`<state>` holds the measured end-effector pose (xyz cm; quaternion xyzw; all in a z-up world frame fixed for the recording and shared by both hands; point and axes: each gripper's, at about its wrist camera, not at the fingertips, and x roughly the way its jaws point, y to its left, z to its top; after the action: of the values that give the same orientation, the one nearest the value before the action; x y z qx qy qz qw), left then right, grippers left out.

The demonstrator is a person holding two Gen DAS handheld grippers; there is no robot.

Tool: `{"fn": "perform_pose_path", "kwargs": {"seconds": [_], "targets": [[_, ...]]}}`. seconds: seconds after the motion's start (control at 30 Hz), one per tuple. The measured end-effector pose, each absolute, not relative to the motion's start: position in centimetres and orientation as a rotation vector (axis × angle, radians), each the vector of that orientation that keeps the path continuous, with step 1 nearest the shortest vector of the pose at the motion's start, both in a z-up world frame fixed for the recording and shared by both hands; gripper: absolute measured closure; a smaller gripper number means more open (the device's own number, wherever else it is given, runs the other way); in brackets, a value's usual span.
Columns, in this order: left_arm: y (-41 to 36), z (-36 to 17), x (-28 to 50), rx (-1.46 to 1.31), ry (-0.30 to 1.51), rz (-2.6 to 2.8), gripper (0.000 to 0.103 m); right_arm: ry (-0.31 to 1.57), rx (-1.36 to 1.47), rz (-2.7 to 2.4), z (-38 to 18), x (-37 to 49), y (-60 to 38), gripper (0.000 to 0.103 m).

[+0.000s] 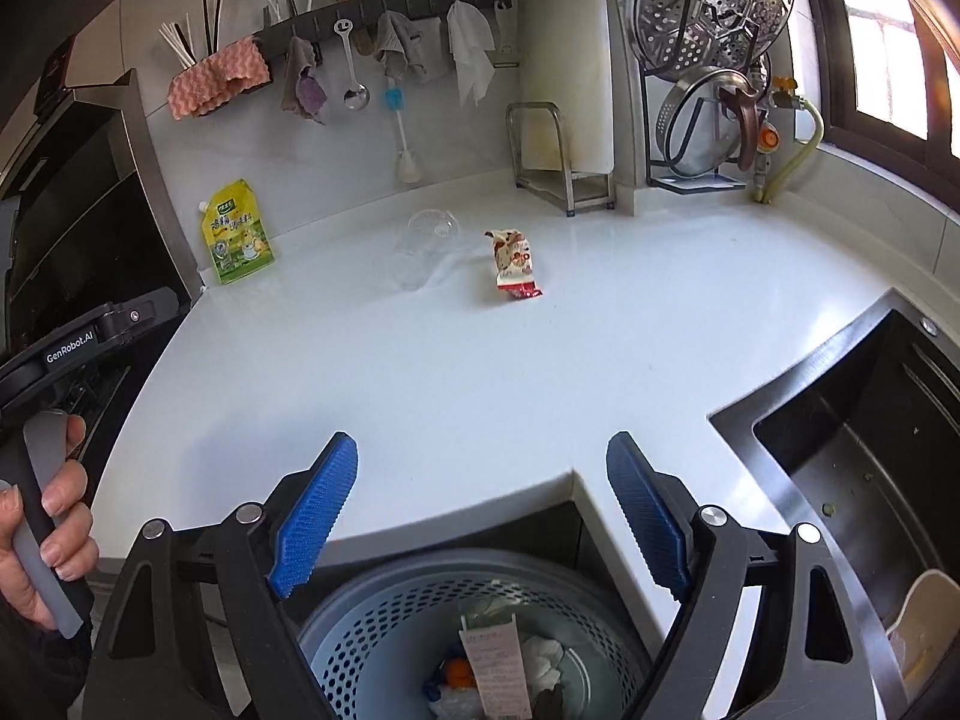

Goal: Collect trash
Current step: 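Move both open tools back over the counter toward the cup and wrapper, then close the right tool on the red-white snack wrapper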

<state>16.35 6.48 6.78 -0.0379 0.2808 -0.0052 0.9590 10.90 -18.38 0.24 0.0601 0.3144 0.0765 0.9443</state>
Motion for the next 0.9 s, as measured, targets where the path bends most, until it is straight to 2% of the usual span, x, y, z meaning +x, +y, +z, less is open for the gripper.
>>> {"fn": "perform_pose_path", "kwargs": {"seconds": [0.47, 0.9], "targets": [[4.7, 2.7, 28.6, -0.083, 0.708, -0.015, 0.006, 0.711, 0.127, 0.161, -0.5, 24.1, -20.2, 0.021], [0.8, 0.7, 35.9, 0.017, 0.794, -0.046, 0.006, 0.8, 0.149, 0.194, -2.5, 33.3, -20.5, 0.021]]}}
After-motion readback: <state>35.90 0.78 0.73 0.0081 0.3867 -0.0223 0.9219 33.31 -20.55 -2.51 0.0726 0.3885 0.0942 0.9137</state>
